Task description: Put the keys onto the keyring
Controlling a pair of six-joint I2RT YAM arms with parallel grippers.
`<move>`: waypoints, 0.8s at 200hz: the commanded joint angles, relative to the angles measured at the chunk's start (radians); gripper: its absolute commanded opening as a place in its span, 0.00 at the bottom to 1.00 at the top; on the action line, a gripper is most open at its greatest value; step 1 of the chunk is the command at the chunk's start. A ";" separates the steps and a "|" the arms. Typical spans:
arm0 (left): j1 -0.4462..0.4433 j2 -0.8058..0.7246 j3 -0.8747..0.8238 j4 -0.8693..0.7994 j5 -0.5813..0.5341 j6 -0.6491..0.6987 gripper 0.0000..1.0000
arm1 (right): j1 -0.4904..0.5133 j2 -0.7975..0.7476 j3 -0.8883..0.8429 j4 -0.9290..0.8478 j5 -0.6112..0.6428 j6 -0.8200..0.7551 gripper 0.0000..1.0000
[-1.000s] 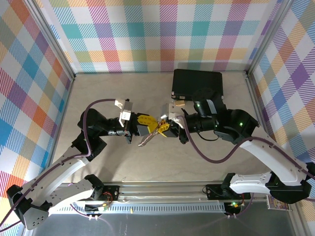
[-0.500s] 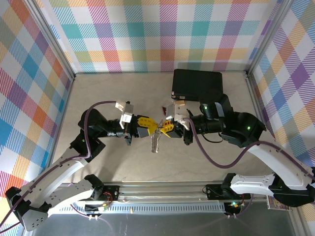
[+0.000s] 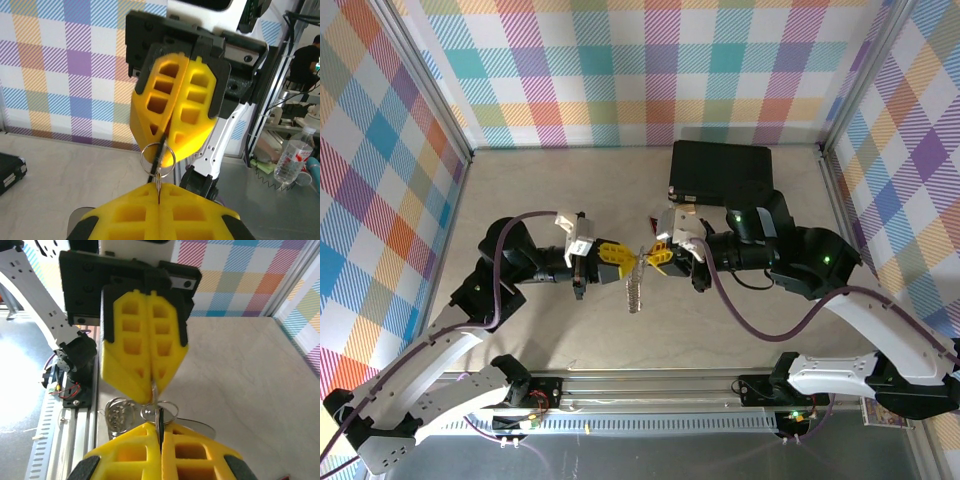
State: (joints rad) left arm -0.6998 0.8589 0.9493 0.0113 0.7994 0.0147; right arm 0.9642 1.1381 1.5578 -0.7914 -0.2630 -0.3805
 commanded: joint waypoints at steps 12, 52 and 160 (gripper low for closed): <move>-0.007 -0.015 0.034 -0.130 -0.074 0.112 0.00 | 0.005 0.016 0.050 -0.022 0.075 -0.016 0.00; -0.006 -0.010 0.012 -0.136 -0.122 0.135 0.00 | 0.005 0.058 0.082 -0.052 0.121 -0.034 0.00; -0.007 -0.030 -0.150 -0.015 -0.402 0.055 0.51 | -0.024 0.264 0.219 -0.189 0.324 -0.024 0.00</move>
State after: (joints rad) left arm -0.6998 0.8555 0.8448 -0.0681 0.5285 0.1020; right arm 0.9592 1.3430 1.7233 -0.9257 -0.0082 -0.4160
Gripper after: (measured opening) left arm 0.461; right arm 0.063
